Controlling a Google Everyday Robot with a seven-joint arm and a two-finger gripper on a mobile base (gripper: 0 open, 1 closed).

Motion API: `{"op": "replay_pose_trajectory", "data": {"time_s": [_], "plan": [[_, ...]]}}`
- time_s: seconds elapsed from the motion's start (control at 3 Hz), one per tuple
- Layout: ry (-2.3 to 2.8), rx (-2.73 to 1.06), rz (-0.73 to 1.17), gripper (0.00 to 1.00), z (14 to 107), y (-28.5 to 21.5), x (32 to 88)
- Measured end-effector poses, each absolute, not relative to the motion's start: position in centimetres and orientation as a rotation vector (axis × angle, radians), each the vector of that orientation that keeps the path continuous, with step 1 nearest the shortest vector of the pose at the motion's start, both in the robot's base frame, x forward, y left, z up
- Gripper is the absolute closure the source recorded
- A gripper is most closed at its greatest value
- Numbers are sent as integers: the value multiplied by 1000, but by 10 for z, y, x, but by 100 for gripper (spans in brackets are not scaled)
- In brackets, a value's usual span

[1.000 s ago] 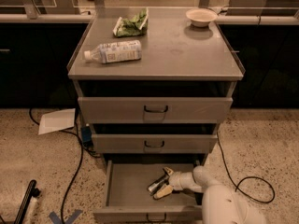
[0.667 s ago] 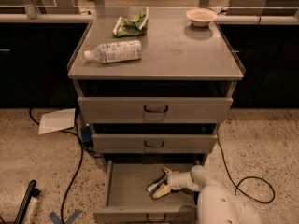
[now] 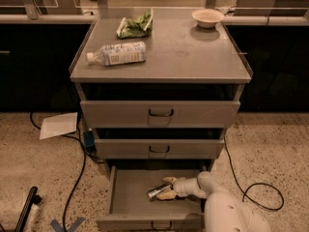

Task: Pick redbull can from bottom drawer and place on counter

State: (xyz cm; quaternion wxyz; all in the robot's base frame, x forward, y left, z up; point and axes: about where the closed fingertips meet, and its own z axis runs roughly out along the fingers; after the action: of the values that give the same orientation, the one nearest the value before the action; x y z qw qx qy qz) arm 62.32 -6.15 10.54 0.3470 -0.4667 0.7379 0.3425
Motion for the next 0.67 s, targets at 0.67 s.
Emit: {"op": "replay_pose_trajectory", "data": {"time_s": [0.67], "plan": [[1914,-1211,888,89,105,-61,623]]}}
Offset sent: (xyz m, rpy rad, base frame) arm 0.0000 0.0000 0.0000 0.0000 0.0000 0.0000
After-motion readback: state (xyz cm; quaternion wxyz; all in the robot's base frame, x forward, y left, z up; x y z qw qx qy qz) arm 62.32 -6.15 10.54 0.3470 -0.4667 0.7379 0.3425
